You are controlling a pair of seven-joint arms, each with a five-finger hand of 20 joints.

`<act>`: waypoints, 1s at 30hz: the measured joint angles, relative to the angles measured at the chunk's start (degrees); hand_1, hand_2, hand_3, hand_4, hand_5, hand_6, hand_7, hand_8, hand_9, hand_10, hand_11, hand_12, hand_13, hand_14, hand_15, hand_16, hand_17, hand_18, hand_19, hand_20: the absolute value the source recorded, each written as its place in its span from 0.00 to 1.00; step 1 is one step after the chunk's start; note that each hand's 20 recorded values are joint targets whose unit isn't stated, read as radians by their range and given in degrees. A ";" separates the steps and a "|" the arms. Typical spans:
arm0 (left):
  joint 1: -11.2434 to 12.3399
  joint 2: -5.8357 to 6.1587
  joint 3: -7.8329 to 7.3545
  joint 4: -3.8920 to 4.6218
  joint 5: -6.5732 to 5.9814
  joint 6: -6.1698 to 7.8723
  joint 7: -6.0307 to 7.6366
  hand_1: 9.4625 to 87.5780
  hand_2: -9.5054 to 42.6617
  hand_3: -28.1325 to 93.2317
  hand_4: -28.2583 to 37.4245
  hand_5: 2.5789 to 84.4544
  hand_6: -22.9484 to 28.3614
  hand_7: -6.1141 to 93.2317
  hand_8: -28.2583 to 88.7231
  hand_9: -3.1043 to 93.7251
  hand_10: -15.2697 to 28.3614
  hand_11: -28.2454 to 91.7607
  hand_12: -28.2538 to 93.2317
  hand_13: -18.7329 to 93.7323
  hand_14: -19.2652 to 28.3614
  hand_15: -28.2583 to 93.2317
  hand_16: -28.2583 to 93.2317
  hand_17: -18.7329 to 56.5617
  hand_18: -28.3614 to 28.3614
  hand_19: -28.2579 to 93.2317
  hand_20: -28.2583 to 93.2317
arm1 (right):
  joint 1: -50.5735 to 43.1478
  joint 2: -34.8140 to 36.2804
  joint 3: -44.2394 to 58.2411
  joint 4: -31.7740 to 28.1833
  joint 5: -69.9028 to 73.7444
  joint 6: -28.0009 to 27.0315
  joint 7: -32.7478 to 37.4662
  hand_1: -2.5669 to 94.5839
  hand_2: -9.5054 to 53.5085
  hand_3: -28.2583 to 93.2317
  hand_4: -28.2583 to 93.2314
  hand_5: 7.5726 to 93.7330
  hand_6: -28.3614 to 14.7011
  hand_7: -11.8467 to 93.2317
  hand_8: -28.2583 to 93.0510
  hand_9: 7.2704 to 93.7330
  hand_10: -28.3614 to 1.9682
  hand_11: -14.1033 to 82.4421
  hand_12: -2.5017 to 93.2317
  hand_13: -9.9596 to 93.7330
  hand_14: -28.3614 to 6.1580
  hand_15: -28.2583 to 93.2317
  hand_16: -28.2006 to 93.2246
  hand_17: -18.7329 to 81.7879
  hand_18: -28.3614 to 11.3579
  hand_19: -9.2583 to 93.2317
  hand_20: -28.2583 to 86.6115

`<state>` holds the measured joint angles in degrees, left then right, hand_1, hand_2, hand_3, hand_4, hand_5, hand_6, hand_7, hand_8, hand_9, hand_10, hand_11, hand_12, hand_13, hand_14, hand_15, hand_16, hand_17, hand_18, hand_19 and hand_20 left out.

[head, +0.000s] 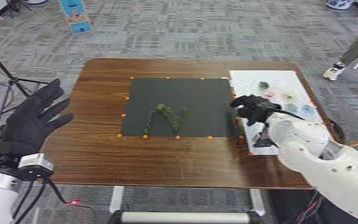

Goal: Arrange flowers

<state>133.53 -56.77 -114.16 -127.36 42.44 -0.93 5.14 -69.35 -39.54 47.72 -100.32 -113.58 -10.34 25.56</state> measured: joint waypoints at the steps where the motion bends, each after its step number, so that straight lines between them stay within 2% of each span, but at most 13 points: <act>1: 0.04 0.00 0.00 0.00 -0.01 0.00 0.02 0.20 0.00 0.74 0.00 0.23 0.47 0.22 0.17 0.21 0.53 0.33 0.41 0.30 0.67 0.31 0.27 0.08 0.92 0.55 0.28 | 0.25 -0.10 -0.70 1.25 0.54 -0.07 0.04 0.20 0.61 1.00 0.27 0.35 0.72 0.23 0.14 0.84 0.55 0.73 0.45 0.84 0.55 0.93 0.54 0.69 0.15 1.00 0.89; 6: 0.11 0.08 0.02 0.00 -0.10 0.00 0.26 0.20 0.00 0.74 0.00 0.23 0.47 0.22 0.17 0.21 0.53 0.33 0.41 0.30 0.67 0.31 0.27 0.08 0.92 0.55 0.28 | 0.84 -0.11 -1.26 1.94 1.01 2.20 0.77 0.17 0.63 1.00 0.27 0.41 0.70 0.23 0.14 0.85 0.55 0.76 0.40 0.86 0.56 0.93 0.54 0.70 0.15 1.00 0.90; 12: 0.10 0.11 0.02 0.02 -0.13 0.00 0.29 0.20 0.00 0.74 0.00 0.24 0.47 0.22 0.17 0.21 0.53 0.33 0.41 0.30 0.67 0.31 0.28 0.08 0.93 0.55 0.28 | -0.44 0.07 1.13 0.09 -0.24 -1.03 1.12 0.17 0.63 1.00 0.27 0.42 0.70 0.23 0.14 0.85 0.55 0.77 0.39 0.86 0.56 0.92 0.54 0.71 0.15 1.00 0.90; 22: 0.12 0.12 -0.08 0.02 -0.13 -0.01 0.28 0.20 0.00 0.74 0.00 0.23 0.47 0.22 0.17 0.21 0.53 0.33 0.41 0.30 0.67 0.31 0.28 0.08 0.93 0.55 0.28 | -9.60 4.11 8.90 -7.50 -0.99 -0.76 0.44 0.20 0.54 1.00 0.28 0.44 0.70 0.23 0.14 0.85 0.55 0.75 0.42 0.85 0.55 0.92 0.54 0.70 0.15 1.00 0.90; 30: 0.16 0.11 -0.08 0.01 -0.16 0.00 0.27 0.20 0.00 0.74 0.00 0.24 0.47 0.22 0.17 0.21 0.53 0.33 0.41 0.30 0.67 0.31 0.27 0.08 0.93 0.55 0.28 | -13.58 4.73 12.52 -8.87 -1.99 0.58 0.69 0.21 0.50 1.00 0.27 0.46 0.70 0.23 0.14 0.85 0.55 0.75 0.42 0.85 0.55 0.92 0.54 0.70 0.15 1.00 0.90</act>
<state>133.68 -56.66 -114.24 -127.35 42.28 -0.93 5.41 -82.93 -34.81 60.24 -109.18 -115.57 -9.76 26.25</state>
